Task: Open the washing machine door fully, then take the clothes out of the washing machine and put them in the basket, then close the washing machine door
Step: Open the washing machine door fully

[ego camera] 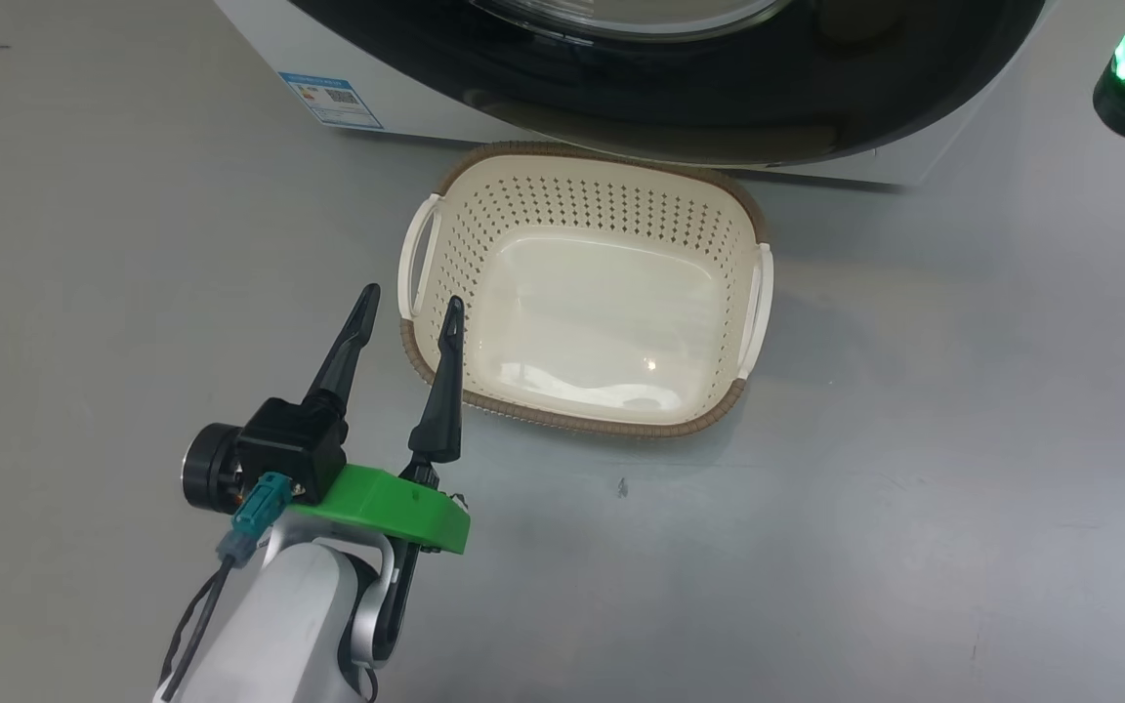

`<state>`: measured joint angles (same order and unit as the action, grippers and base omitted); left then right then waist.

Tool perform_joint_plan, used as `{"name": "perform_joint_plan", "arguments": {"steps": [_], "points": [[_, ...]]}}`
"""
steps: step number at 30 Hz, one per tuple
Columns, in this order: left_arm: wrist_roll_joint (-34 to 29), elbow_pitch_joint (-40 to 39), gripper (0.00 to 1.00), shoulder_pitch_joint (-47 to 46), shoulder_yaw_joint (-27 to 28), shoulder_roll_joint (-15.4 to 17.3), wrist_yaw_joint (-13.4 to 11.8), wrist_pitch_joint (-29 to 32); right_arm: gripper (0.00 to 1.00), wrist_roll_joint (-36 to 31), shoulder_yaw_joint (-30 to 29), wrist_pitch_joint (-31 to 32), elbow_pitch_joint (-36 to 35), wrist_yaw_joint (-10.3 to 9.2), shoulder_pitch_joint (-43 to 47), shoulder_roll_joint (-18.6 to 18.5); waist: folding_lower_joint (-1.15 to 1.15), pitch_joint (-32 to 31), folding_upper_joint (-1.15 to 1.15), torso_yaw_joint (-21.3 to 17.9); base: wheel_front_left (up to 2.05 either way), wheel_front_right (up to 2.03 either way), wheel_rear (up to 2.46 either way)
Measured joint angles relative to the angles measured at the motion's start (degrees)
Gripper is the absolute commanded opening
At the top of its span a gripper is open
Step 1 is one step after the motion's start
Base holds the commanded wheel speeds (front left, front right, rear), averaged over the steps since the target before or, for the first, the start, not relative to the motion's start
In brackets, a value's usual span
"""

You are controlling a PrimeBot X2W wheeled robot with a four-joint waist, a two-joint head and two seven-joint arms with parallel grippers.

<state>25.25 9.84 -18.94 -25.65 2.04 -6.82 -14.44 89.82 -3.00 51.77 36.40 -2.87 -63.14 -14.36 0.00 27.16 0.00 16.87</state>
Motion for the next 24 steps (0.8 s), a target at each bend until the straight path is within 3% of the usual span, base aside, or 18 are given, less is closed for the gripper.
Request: {"name": "perform_joint_plan", "arguments": {"steps": [24], "points": [[-0.1,2.8,1.0,1.7,0.9,0.0,0.0,0.0,0.0,2.0,3.0,5.8,1.1,4.8,11.1,5.4,0.0,-7.0,0.0,-1.7,0.0,0.0,0.0]]}}
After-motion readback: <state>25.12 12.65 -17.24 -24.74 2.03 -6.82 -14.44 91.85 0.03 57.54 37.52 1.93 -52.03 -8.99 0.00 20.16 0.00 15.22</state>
